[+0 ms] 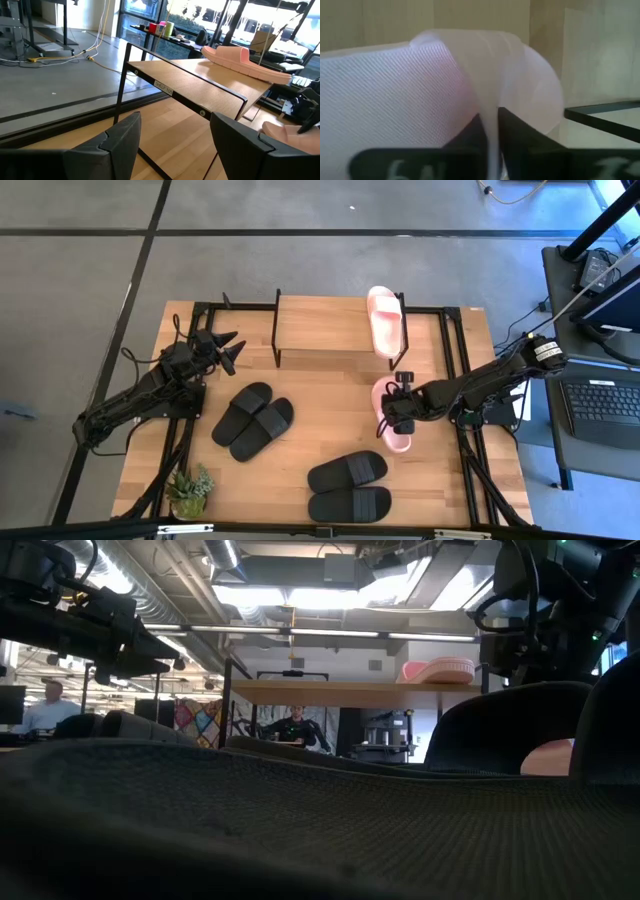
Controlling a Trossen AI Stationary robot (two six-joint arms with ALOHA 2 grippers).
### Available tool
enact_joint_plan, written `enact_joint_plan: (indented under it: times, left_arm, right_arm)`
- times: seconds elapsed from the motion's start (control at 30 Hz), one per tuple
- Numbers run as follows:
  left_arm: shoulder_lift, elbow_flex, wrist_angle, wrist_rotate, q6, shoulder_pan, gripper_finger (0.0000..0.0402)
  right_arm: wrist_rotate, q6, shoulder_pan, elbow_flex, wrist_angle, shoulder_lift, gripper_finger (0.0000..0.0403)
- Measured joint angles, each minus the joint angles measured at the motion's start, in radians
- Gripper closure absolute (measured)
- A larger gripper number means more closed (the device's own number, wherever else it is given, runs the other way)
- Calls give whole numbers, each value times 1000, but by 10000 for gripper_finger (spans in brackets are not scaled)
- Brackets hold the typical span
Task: Pick and place slides into the shelf
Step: Put the pink slide on the shelf
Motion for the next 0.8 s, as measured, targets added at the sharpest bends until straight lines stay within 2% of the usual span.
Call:
enact_joint_plan:
  times: [0.07,0.2,0.4,0.5,0.7,0.8]
  left_arm:
    - [0,0,0,0,0,0,172]
    - [0,0,0,0,0,0,172]
    - [0,0,0,0,1,0,172]
    - [0,0,0,0,1,0,172]
    - [0,0,0,0,0,0,172]
    - [0,0,0,0,0,0,172]
  right_arm:
    - [-2,23,0,17,-29,0,389]
    - [-44,68,-3,81,-140,0,386]
    - [-285,14,-32,254,-261,-3,391]
    - [-348,-32,-70,349,-322,-4,391]
    - [-348,-89,-168,582,-377,-4,391]
    - [-302,-89,-211,721,-374,-3,391]
